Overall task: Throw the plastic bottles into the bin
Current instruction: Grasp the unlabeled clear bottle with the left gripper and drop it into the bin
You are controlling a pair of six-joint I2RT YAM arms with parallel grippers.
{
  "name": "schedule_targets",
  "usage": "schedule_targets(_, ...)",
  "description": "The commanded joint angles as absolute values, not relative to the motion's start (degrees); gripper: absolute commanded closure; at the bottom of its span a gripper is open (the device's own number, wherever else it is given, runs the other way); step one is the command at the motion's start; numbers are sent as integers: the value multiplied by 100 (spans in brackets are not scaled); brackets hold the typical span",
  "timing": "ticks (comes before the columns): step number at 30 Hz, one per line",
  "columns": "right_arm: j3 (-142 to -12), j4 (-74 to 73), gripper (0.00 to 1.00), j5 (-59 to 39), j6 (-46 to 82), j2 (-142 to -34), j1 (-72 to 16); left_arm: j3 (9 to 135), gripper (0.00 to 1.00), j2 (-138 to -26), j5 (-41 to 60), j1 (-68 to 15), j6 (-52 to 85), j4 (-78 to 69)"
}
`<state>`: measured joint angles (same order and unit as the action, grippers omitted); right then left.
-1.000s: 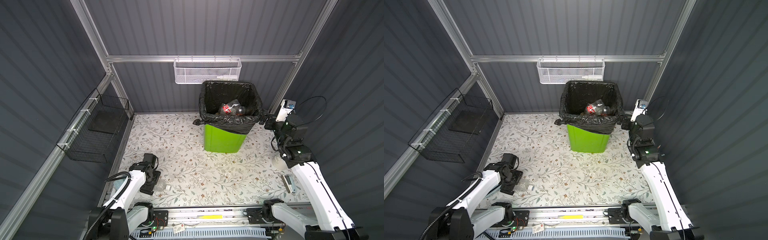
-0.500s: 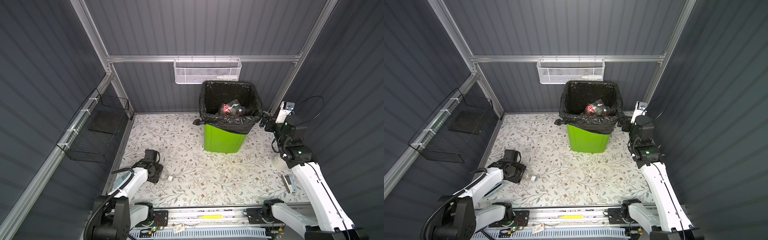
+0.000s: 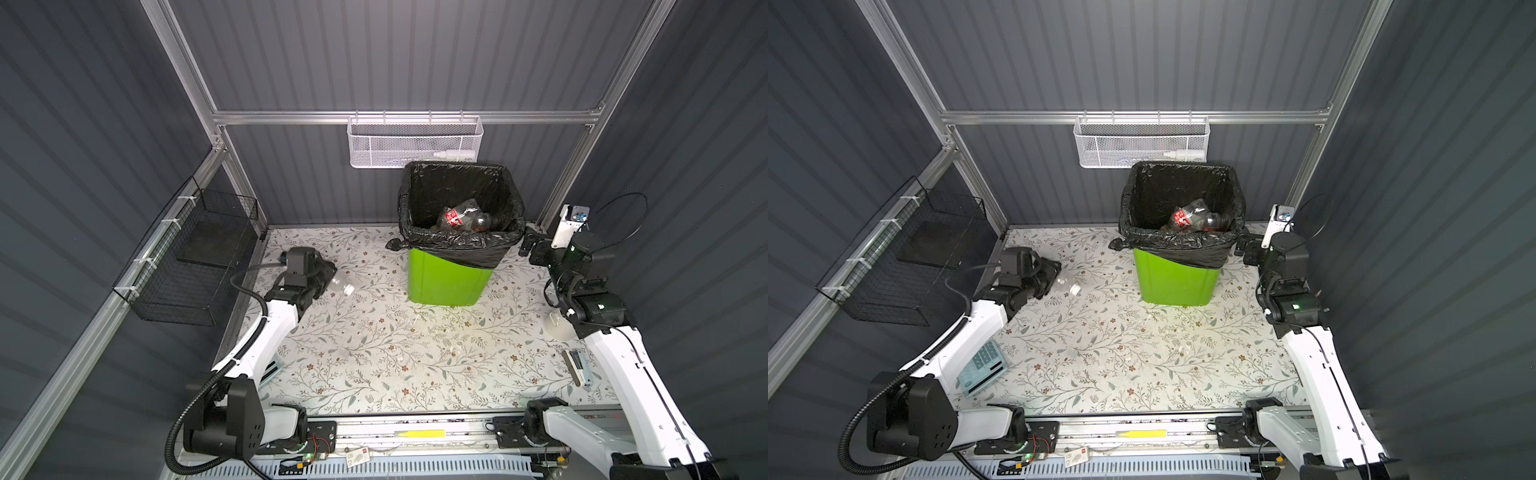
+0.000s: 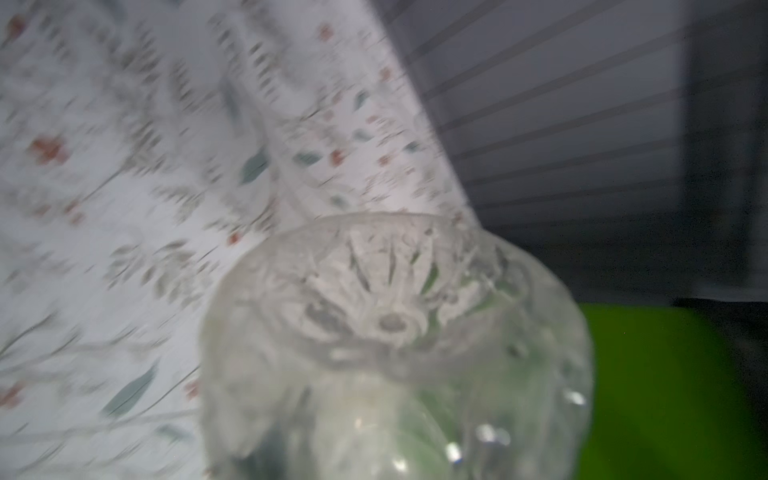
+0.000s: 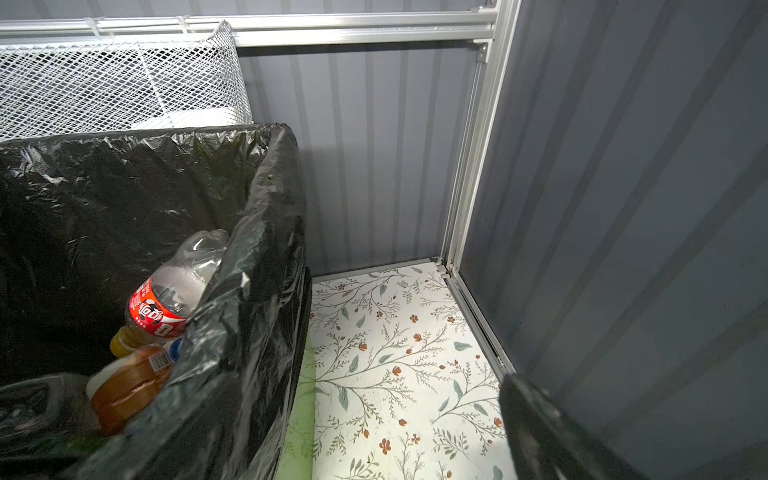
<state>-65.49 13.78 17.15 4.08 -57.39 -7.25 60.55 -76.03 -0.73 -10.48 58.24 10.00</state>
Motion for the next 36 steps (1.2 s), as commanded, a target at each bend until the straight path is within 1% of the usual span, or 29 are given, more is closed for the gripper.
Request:
schedule_targets(1,-6599,1382,1,1683,424,-5614,-729,7231,59,-7734,32,-1089,4571,165)
schedule_targets(4,-6584,1391,1,1848,354,-5491,-729,8505,56,-7852,-26,-1090,3772,-272)
schedule_targets(6,-6535,1382,1,1974,337,-5368,-713,8981,53,-7857,-84,-1091,3411,-858)
schedule_targets(8,-6446,1327,1,2093,359,-5212,-678,9271,52,-7934,-39,-1090,3318,-1554)
schedule_targets(11,-6314,1236,1,2154,463,-5001,-642,9805,52,-8363,358,-1179,3496,-2007)
schedule_targets(13,-6291,1208,1,2069,501,-4942,-633,10193,52,-8808,563,-1559,3421,-2020)
schedule_targets(15,-6350,1267,1,1890,547,-4982,-633,10773,52,-9394,746,-2204,3031,-1687)
schedule_targets(17,-6460,1366,1,1622,579,-5076,-633,11719,48,-10207,1085,-2916,2559,-1004)
schedule_targets(18,-6515,1430,1,1461,591,-5135,-631,12610,44,-10778,1328,-3257,2240,-153)
schedule_targets(19,-6575,1485,1,1337,598,-5194,-633,13664,37,-11440,1467,-3541,1955,814)
schedule_targets(21,-6657,1605,1,1231,588,-5283,-634,15497,22,-12475,1476,-3805,1599,2351)
schedule_targets(22,-6687,1659,1,1238,584,-5291,-633,15956,5,-12709,1428,-3815,1578,2730)
schedule_targets(23,-6677,1672,1,1285,573,-5268,-633,15932,0,-12672,1309,-3814,1565,2778)
schedule_targets(24,-6640,1647,1,1347,561,-5212,-633,15466,0,-12373,1114,-3814,1442,2566)
schedule_targets(27,-6440,1493,1,1665,522,-5002,-633,12495,0,-10707,387,-3823,1186,249)
schedule_targets(28,-6373,1447,1,1754,527,-4929,-633,11816,0,-10270,98,-3823,1087,-334)
schedule_targets(31,-6138,1285,1,1826,529,-4812,-624,11261,0,-9705,-328,-3823,827,-611)
schedule_targets(36,-5545,686,1,1555,398,-4749,-617,10636,0,-9303,-633,-3823,721,-851)
